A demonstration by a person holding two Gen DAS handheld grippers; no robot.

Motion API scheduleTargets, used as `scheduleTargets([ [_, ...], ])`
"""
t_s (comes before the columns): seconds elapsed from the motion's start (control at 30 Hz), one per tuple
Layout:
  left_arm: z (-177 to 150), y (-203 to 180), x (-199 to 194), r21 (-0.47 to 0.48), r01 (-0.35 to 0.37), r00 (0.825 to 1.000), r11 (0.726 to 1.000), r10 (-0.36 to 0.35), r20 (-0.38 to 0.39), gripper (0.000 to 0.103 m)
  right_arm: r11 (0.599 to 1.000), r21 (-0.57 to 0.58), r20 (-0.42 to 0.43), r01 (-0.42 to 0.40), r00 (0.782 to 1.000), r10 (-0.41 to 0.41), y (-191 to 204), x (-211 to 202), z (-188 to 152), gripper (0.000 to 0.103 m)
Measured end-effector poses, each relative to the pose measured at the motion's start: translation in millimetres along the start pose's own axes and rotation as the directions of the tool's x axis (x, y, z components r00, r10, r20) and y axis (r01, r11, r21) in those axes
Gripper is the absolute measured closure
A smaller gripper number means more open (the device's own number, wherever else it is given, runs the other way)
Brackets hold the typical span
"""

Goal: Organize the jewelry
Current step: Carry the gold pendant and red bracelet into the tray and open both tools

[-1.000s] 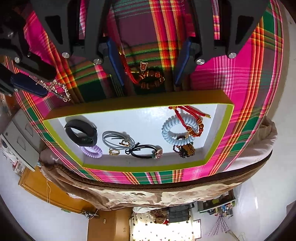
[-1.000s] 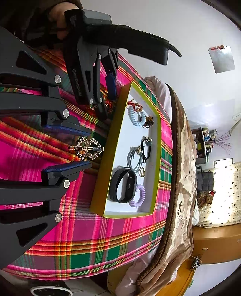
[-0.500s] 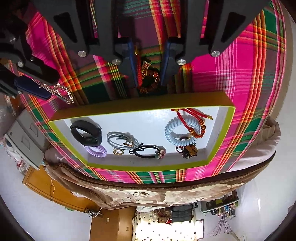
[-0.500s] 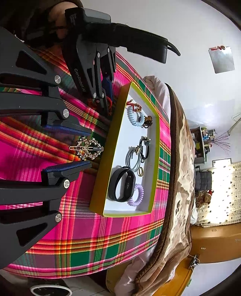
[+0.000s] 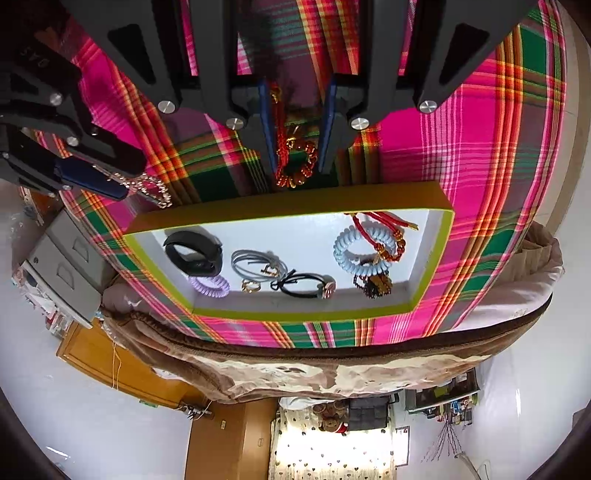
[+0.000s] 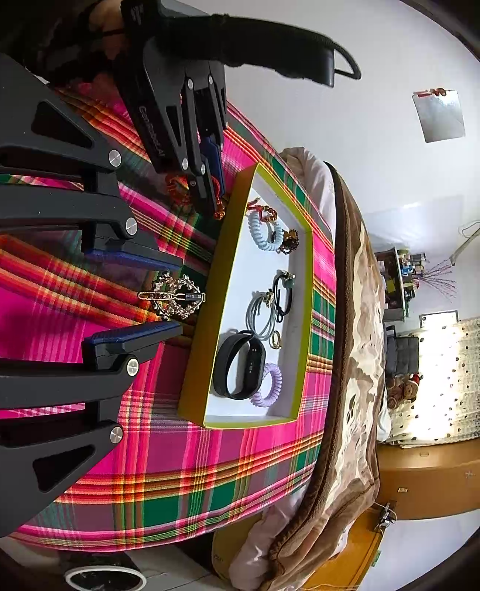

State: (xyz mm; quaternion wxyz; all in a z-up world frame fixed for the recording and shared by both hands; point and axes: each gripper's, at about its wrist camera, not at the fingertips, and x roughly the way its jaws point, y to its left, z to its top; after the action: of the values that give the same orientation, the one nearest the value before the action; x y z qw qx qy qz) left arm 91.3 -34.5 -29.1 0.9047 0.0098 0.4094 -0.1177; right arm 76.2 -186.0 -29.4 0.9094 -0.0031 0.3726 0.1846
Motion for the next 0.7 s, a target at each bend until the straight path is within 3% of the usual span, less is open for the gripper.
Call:
scheduleTargets([
  [0.3,13.7,1.3,-31.9,0.011,0.025,0.996,1.0,-0.026,0.084,0.08,1.0,0.011,0.048,0.004,0.999,-0.005,0.9,-12.8,13.9,0.074],
  [0.7,46.1,10.3,-29.9,0.006,0.045,0.992,0.999,-0.045,0.119,0.08,1.0,0.011,0.084,0.028,0.996,-0.029,-14.6,-4.0,59.6,0.074],
])
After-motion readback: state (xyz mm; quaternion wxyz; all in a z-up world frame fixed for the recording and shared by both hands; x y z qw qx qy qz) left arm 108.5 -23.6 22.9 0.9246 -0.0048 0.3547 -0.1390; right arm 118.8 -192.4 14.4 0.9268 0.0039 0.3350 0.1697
